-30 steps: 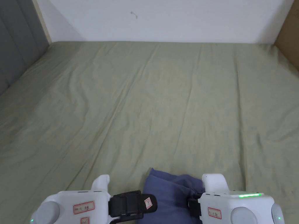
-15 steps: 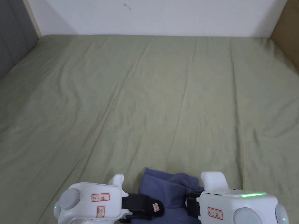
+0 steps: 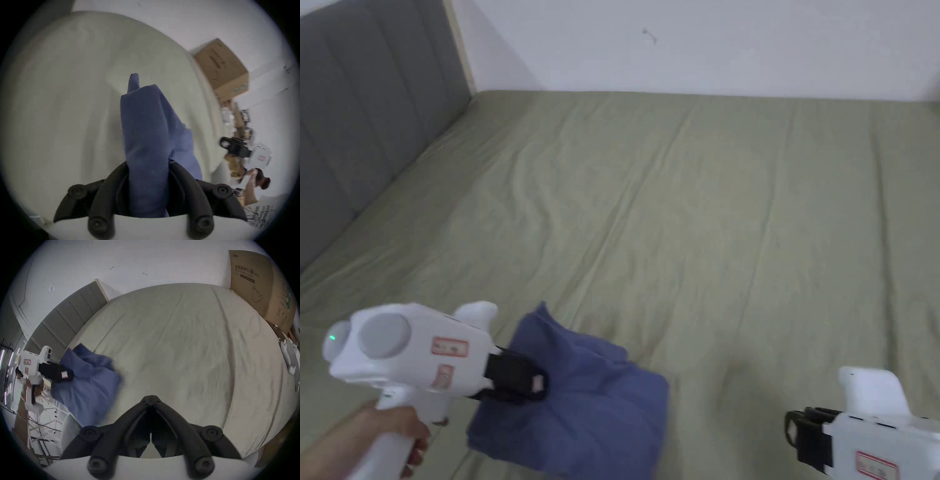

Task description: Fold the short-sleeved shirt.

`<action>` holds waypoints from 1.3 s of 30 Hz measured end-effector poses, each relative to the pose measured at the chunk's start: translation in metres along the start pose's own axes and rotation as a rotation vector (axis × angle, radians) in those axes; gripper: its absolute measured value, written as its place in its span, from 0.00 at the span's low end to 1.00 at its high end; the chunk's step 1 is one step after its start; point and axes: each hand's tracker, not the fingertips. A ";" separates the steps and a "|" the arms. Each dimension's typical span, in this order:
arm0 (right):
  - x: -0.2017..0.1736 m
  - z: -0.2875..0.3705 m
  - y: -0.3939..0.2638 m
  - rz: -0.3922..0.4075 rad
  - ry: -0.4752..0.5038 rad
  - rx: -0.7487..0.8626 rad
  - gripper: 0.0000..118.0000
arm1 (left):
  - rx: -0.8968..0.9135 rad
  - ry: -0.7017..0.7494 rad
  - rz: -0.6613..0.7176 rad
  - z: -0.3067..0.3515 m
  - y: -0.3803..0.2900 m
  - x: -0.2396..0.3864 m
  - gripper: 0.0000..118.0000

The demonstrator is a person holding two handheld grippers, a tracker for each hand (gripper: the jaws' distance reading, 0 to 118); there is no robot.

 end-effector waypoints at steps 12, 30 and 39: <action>-0.013 -0.034 0.005 0.018 -0.020 -0.056 0.00 | -0.042 0.873 -0.101 0.030 0.035 -0.162 0.49; -0.032 -0.016 -0.002 0.032 0.023 -0.047 0.00 | 0.317 0.515 0.125 0.093 -0.009 -0.077 0.00; -0.015 0.039 -0.010 -0.005 0.006 0.078 0.00 | 0.450 0.403 -0.015 0.077 -0.065 0.093 0.00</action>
